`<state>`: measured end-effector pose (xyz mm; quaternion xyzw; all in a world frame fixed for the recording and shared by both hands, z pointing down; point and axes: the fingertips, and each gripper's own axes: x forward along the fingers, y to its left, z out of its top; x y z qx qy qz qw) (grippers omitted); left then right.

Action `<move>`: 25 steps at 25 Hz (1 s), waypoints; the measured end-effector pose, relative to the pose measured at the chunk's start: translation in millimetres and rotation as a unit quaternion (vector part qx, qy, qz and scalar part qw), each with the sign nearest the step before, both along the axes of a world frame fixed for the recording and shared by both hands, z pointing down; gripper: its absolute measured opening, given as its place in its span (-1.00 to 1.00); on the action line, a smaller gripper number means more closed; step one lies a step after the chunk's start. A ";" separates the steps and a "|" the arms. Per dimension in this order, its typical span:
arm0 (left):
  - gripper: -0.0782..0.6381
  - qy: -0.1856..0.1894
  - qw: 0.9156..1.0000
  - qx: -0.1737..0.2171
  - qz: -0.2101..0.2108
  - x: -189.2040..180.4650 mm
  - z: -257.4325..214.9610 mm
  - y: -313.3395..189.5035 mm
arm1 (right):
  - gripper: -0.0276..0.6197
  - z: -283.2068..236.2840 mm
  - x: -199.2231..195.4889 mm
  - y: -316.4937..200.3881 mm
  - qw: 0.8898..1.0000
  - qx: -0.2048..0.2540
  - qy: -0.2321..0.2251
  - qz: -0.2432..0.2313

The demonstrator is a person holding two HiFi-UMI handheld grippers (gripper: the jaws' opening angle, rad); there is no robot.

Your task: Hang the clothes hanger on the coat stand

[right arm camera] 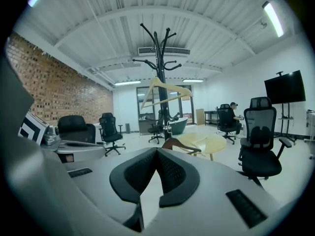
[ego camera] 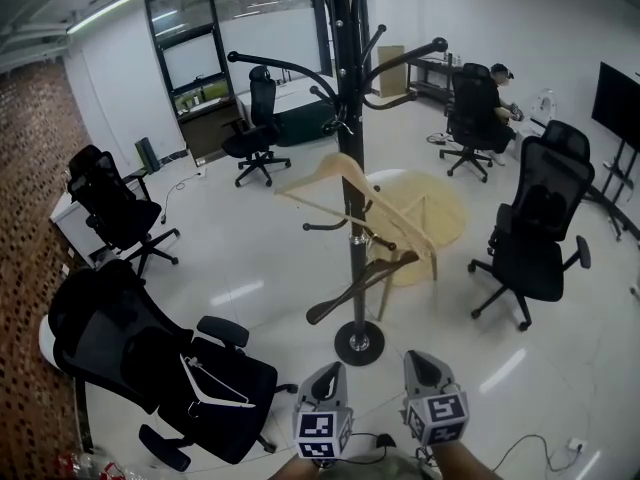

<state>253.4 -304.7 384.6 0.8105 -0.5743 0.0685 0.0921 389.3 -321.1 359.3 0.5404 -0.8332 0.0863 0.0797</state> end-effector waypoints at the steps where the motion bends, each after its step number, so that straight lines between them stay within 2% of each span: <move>1: -0.74 -0.001 1.000 -0.003 0.000 -0.5 4.0 3.1 | -0.91 1.7 1.0 0.5 1.000 0.001 -0.005 0.003; 4: -0.74 0.000 1.000 -0.014 0.001 -0.5 14.9 11.5 | -0.91 9.2 5.5 0.2 1.000 0.011 -0.020 0.014; 15: -0.74 -0.003 0.999 -0.031 -0.010 -12.2 29.9 22.2 | -0.91 23.1 -6.7 13.4 1.000 0.002 -0.004 0.001; 25: -0.74 -0.006 1.000 -0.026 -0.014 -17.8 29.4 22.2 | -0.91 25.5 -15.0 15.7 1.000 -0.001 0.006 -0.006</move>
